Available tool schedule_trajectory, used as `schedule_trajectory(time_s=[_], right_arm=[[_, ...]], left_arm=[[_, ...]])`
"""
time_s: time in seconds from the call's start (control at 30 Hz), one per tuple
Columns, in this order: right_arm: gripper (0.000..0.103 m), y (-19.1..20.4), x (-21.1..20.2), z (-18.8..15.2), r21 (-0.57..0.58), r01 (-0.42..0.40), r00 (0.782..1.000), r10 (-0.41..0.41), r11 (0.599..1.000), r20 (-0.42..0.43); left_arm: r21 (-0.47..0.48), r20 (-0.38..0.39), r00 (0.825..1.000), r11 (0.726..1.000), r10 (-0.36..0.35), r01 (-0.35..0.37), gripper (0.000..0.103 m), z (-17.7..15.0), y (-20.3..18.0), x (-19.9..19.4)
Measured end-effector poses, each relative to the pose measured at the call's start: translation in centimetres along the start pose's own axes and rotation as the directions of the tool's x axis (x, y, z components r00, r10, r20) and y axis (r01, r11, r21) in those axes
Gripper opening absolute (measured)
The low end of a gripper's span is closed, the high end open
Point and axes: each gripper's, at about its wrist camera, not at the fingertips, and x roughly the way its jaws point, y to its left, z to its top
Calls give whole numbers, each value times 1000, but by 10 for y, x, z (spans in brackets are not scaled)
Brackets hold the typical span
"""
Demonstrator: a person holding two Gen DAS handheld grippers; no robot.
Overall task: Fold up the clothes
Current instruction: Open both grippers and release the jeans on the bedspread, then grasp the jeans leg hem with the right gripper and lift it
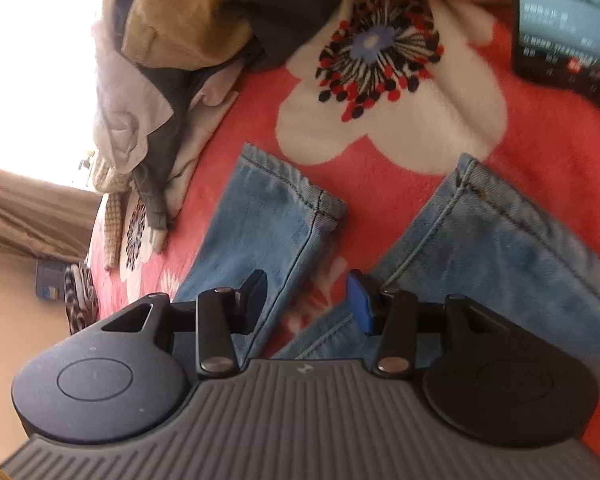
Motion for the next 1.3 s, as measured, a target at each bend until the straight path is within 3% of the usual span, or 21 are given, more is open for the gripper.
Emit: schedule_trajectory(time_s=[0.27, 0.33, 0.4, 0.43, 0.6, 0.83, 1.07, 1.3], right_arm=[[42, -5, 16, 9, 111, -43, 998, 37, 993, 53], [32, -2, 18, 9, 96, -43, 997, 36, 994, 70], [9, 0, 18, 10, 76, -48, 996, 42, 996, 76], [4, 4, 15, 11, 63, -60, 995, 55, 996, 82], [2, 36, -13, 18, -62, -135, 983, 142, 989, 115], [2, 79, -85, 24, -215, -176, 960, 216, 961, 180], [2, 41, -137, 15, -187, -81, 974, 118, 979, 195], [2, -32, -134, -12, -106, 38, 983, -18, 994, 182]], left_arm=[[-33, -13, 1000, 999, 3, -3, 31, -1, 0, 4], [-36, -12, 1000, 999, 0, 0, 31, -2, 0, 4], [-37, -9, 1000, 999, -5, 4, 31, -2, 1, 4], [-34, -8, 1000, 999, -7, 7, 31, -2, 1, 4], [-9, 3, 1000, 1000, -24, 24, 31, -4, 3, 3], [-17, 14, 995, 995, -94, 94, 31, -7, 17, 5], [6, 13, 991, 991, -132, 132, 33, -6, 21, 8], [23, 6, 988, 988, -152, 151, 33, -4, 22, 9]])
